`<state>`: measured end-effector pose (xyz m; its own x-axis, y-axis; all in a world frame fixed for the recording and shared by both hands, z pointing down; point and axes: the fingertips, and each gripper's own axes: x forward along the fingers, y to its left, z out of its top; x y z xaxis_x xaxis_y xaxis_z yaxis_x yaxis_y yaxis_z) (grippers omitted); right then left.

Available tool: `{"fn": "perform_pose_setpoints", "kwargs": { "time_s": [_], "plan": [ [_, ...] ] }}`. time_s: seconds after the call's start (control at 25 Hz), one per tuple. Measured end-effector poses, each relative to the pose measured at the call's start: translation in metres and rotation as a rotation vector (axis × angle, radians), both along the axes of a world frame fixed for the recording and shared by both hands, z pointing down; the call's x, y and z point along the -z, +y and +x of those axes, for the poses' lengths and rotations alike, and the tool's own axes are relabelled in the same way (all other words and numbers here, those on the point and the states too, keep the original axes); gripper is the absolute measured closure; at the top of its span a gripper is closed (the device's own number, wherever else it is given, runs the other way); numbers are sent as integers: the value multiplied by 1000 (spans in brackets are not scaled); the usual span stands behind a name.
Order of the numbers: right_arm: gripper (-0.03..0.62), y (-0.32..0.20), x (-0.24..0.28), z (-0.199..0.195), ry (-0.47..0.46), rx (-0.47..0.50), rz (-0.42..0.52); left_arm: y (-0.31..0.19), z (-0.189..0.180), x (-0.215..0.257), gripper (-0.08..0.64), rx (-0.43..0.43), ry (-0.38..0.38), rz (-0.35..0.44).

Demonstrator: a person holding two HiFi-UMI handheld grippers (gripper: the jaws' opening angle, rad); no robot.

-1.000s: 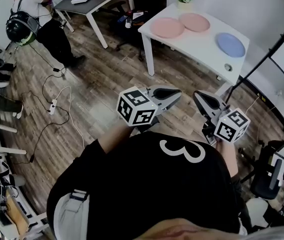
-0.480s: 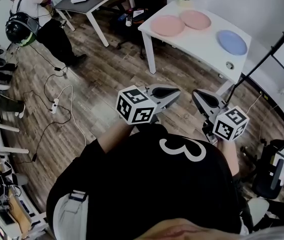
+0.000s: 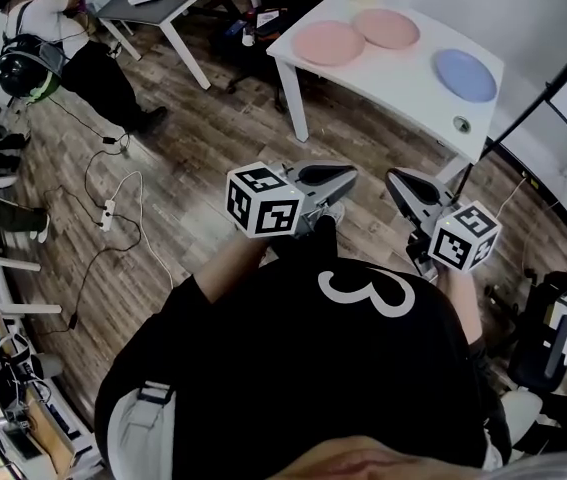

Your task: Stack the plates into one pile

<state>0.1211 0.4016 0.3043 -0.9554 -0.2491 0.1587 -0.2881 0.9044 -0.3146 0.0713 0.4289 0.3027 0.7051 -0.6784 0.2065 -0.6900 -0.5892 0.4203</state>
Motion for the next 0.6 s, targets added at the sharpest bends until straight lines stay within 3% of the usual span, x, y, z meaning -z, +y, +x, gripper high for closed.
{"fn": "perform_pose_setpoints", "kwargs": {
  "time_s": [0.24,0.6],
  "plan": [
    [566,-37,-9,-8,-8,-30,-12,-31,-8,-9,543,-23,24,1],
    [566,-111,-13,-46,-4,-43,-50,-108,-51,-14,543,-20,15,-41]
  ]
}}
